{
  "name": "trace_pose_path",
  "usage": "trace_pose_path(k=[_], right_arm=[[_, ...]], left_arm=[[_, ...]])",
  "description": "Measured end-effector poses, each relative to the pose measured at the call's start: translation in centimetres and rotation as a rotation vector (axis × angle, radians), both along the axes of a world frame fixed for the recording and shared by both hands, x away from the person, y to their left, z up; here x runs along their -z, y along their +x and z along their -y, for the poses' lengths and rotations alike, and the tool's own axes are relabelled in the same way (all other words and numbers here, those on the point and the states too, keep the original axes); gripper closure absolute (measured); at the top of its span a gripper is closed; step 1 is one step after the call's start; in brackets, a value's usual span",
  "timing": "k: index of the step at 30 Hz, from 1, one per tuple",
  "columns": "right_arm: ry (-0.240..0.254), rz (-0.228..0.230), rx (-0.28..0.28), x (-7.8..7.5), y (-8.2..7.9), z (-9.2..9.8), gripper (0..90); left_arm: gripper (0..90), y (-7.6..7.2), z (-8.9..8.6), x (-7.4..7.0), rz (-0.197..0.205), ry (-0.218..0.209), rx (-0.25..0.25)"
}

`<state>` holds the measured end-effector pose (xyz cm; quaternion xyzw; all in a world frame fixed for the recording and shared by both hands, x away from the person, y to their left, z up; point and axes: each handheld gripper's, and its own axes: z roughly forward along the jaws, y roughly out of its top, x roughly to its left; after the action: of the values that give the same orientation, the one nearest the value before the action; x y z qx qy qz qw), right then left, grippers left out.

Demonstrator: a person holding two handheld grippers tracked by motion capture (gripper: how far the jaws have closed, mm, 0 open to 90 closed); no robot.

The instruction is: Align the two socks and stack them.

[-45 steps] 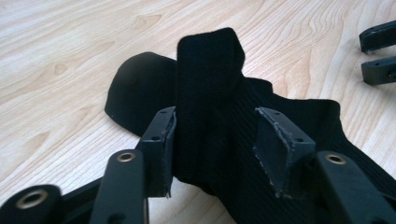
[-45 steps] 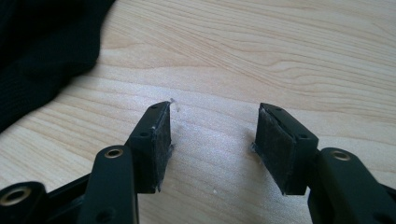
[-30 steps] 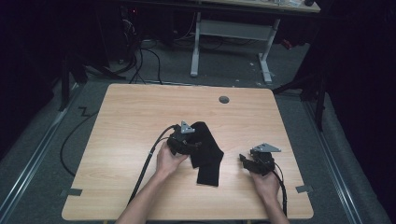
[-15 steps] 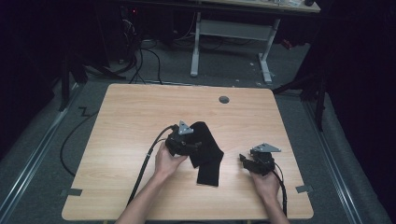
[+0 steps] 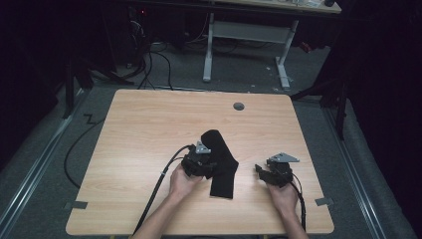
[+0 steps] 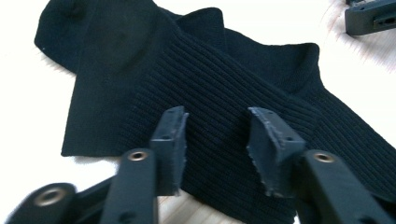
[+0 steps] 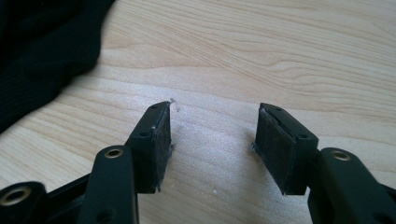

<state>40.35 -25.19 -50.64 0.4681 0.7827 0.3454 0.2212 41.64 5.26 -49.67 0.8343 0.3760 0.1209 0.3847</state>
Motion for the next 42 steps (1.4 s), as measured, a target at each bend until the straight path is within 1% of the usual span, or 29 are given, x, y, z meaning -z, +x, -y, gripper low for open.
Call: trace_pose_path(k=[1,3,8,10,13,16,18,20,21,22,24,26,28,30,33,39,42], right_arm=[[0.000,0.000,0.000,0.0,0.0,0.0,45.8],[0.000,0.000,0.000,0.0,0.0,0.0,45.8],[0.000,0.000,0.000,0.0,0.0,0.0,45.8],[0.000,0.000,0.000,0.0,0.0,0.0,45.8],[0.001,0.000,-0.004,0.0,0.0,-0.1,47.3],[0.001,0.004,-0.046,0.0,0.1,-0.5,54.9],[-0.005,0.001,-0.057,-0.1,0.2,-0.7,56.4],[0.001,-0.012,-0.078,-0.2,0.3,-1.1,59.2],[0.021,-0.028,-0.103,-0.3,0.4,-1.7,61.8],[0.021,-0.028,-0.103,-0.3,0.4,-1.7,61.8],[0.030,-0.031,-0.120,-0.3,0.4,-2.2,63.4],[0.057,-0.042,-0.134,-0.2,0.5,-2.5,64.2],[0.063,-0.044,-0.145,-0.2,0.6,-2.8,64.3],[0.054,-0.057,-0.160,-0.4,0.7,-3.3,64.3],[0.034,-0.060,-0.177,-0.6,1.1,-4.1,64.3],[0.045,-0.051,-0.178,-0.4,1.4,-4.5,64.3],[0.044,-0.059,-0.174,-0.4,1.4,-4.6,63.7]], left_arm=[[65.0,-0.1,0.0,0.0,0.005,0.010,0.007],[70.3,-0.2,0.1,0.0,0.015,0.024,0.013],[82.7,-0.3,0.1,0.0,0.022,0.029,0.024],[83.7,-0.3,0.1,-0.2,0.030,0.032,0.029],[85.7,-0.4,-0.1,-0.5,0.039,0.020,0.031],[86.9,-0.6,-0.2,-0.8,0.051,0.014,0.039],[87.0,-0.7,-0.2,-1.1,0.057,0.009,0.048],[87.3,-0.8,-0.2,-1.3,0.065,0.004,0.057],[87.5,-1.0,-0.2,-1.6,0.073,-0.004,0.067],[87.4,-1.0,-0.2,-1.6,0.073,-0.004,0.067],[87.5,-1.3,-0.1,-2.0,0.087,-0.011,0.087],[87.5,-1.5,0.1,-2.4,0.096,-0.016,0.104],[87.5,-1.6,0.3,-2.7,0.105,-0.016,0.125],[87.5,-1.9,0.5,-2.8,0.107,-0.023,0.149],[87.5,-2.2,0.7,-3.0,0.108,-0.034,0.179],[87.5,-2.7,1.1,-3.0,0.102,-0.037,0.240],[87.5,-3.0,1.4,-2.9,0.096,-0.044,0.260]])
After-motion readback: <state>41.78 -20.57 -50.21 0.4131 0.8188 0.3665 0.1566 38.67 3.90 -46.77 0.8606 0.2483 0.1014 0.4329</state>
